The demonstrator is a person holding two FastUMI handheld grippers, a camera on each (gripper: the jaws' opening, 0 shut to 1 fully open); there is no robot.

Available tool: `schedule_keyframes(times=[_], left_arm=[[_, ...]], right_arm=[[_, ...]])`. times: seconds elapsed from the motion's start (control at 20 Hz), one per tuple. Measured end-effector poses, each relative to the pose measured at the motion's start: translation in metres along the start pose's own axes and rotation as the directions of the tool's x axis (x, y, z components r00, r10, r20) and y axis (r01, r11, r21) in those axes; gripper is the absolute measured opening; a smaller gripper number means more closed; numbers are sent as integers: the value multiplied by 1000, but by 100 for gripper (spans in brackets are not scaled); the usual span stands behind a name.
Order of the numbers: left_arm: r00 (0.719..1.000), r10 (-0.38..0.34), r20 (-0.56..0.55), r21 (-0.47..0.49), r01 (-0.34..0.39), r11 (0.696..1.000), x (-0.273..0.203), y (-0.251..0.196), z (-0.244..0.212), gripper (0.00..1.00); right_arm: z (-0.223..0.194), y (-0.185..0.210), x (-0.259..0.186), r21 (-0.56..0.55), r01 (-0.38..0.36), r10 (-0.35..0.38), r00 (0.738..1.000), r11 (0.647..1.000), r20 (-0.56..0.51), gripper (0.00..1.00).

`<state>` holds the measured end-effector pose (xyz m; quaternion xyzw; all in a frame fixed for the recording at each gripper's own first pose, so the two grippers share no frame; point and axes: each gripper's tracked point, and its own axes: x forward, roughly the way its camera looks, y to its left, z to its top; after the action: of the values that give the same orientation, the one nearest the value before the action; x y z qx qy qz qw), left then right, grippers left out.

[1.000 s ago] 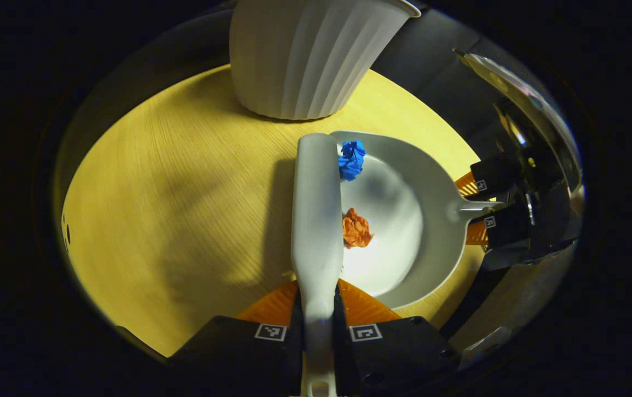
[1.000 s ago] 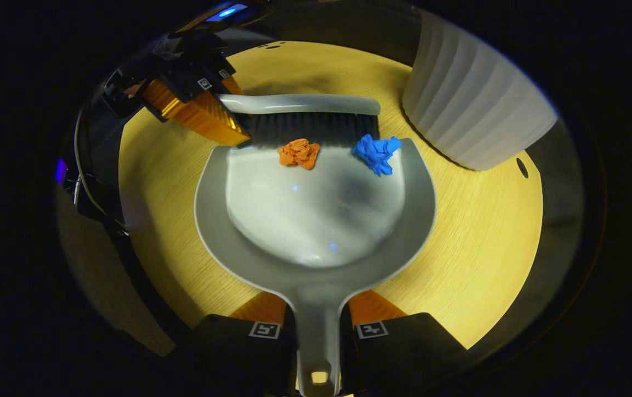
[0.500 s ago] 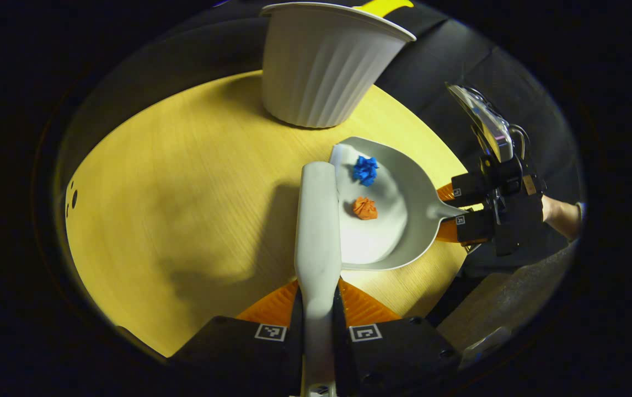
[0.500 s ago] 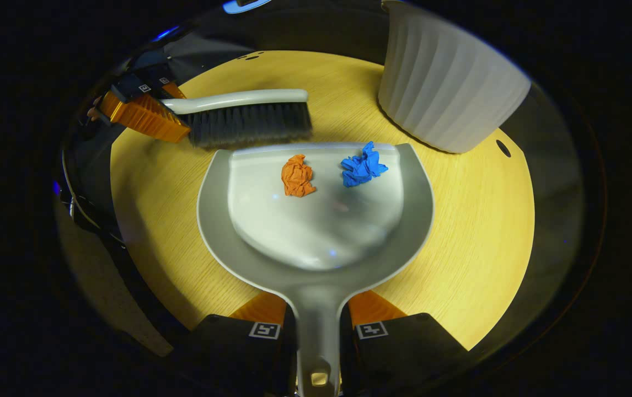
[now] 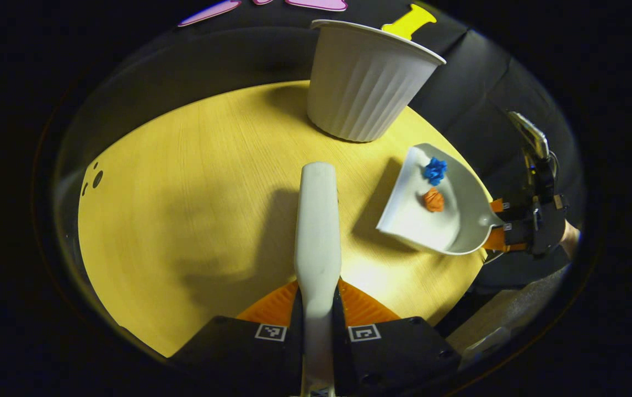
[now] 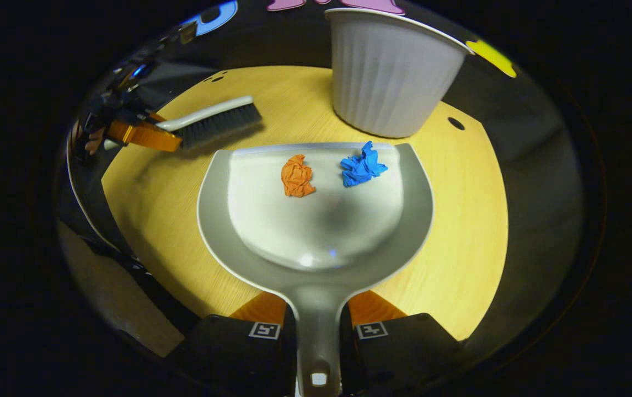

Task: Pick up the small broom and dustpan from the desktop, sweep the trash into the dustpan with the broom, and then empty the trash into the garbage bin.

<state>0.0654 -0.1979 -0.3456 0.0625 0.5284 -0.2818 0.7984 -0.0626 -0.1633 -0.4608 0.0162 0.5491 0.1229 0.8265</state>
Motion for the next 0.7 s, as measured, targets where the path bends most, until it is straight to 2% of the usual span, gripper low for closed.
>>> schedule_keyframes(times=[0.05,0.15,0.2,0.4,0.55,0.6,0.7], left_arm=[[1000,8,5,1,-8,1000,2,2,0,27],[1000,17,11,-4,-17,1000,-8,2,-3,27],[1000,18,11,-7,-18,1000,-9,3,-8,27],[1000,16,10,-8,-16,1000,-12,8,-23,27],[1000,17,19,16,-18,1000,-16,13,-33,26],[1000,14,22,19,-15,1000,-18,14,-37,26],[1000,3,30,12,-3,1000,-22,16,-43,26]], right_arm=[[2,-5,-14,17,21,-22,1000,1000,3,35],[12,-19,-41,61,53,-55,998,997,16,38],[19,-18,-52,82,63,-65,998,995,25,35],[49,-31,-98,159,86,-90,996,984,21,35],[75,-45,-144,194,104,-113,993,976,41,35],[84,-51,-160,199,118,-129,991,973,46,39],[103,-67,-187,204,153,-166,985,967,49,35]])
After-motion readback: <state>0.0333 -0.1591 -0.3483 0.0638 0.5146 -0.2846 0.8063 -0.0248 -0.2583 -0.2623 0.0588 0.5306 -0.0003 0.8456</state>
